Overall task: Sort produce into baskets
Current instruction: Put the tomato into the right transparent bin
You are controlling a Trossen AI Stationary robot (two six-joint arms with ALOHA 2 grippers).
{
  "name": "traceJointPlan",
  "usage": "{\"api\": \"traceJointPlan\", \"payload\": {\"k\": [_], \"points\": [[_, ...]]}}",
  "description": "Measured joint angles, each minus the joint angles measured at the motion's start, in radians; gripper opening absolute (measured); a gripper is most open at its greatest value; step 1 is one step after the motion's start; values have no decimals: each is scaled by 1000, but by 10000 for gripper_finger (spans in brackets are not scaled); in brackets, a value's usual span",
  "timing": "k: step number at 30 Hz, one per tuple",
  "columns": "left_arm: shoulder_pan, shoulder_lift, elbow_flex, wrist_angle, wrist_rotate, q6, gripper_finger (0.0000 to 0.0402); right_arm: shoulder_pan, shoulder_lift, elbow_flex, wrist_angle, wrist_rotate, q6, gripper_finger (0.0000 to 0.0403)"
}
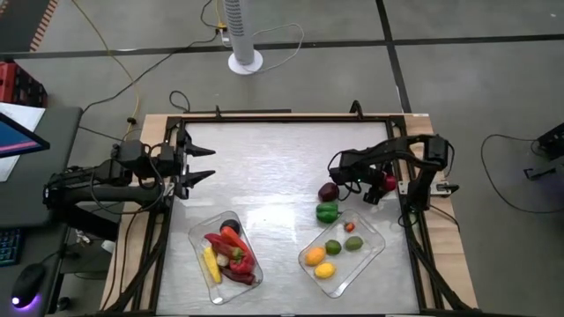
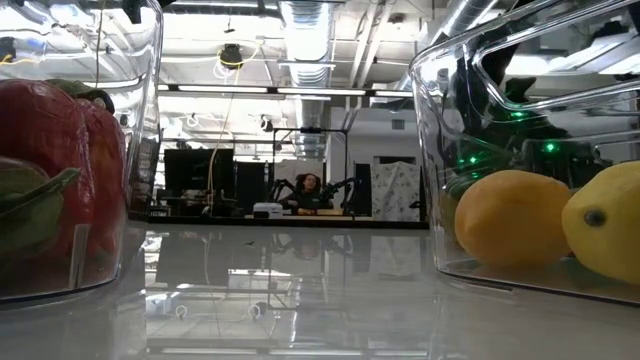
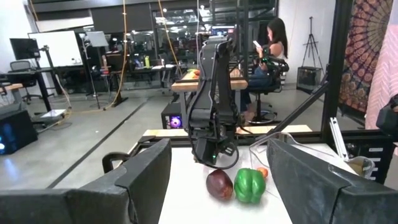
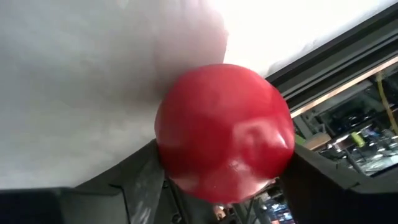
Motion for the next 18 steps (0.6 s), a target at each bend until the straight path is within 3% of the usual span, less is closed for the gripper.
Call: {"api": "traceJointPlan", "payload": {"k": [8, 18], "points": [[0, 0, 0, 0, -20, 0, 251, 63, -24, 86, -74, 0, 50, 304], [0, 0, 0, 0, -21, 0, 251, 141, -178, 300, -115, 1, 164, 303]]}}
